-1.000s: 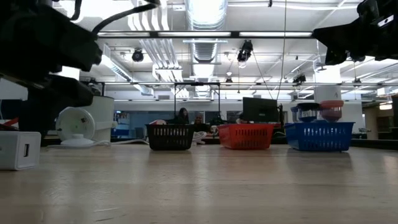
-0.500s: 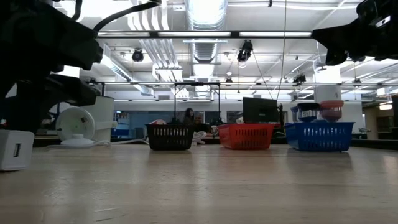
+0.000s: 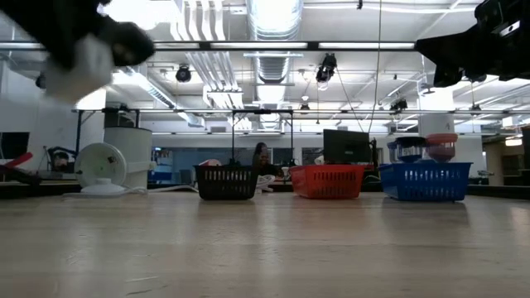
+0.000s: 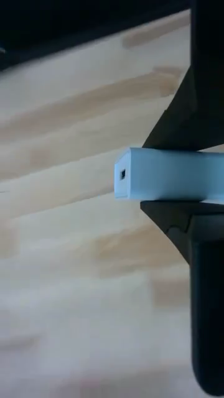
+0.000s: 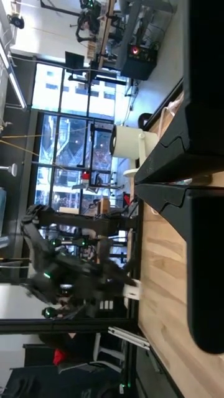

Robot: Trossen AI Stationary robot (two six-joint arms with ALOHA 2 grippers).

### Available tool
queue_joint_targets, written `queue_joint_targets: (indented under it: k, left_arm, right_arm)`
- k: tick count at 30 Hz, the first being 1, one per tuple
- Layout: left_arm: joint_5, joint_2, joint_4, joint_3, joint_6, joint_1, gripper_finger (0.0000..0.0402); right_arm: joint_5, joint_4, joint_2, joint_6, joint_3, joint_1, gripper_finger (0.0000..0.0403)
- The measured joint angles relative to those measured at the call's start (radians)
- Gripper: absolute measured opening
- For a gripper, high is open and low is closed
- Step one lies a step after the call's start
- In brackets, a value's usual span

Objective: Pick & Place Office items
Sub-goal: Put the white charger adapter into the black bin

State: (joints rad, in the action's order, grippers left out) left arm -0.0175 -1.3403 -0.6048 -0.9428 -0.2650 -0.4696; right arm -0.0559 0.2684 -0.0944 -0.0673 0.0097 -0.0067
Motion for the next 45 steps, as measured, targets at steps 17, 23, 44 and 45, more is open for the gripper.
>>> queue_joint_targets:
  k: [17,23,44,45]
  left_arm:
    - [0.198,0.725,0.389,0.335,0.219,0.142,0.0100]
    - [0.349,0.863,0.635,0.524,0.241,0.145,0.0100]
    - [0.483,1.110,0.766,0.819,0.267,0.162,0.0100]
    - [0.483,1.120,0.771,0.831,0.268,0.162,0.0100]
  right_arm:
    - [0.001,0.000,0.000,-0.011,0.000,0.000,0.0008]
    - [0.001,0.000,0.000,-0.013,0.000,0.000,0.0008]
    - [0.001,-0.001,0.000,-0.012,0.000,0.000,0.0008]
    - [0.001,-0.001,0.000,-0.012,0.000,0.000,0.0008]
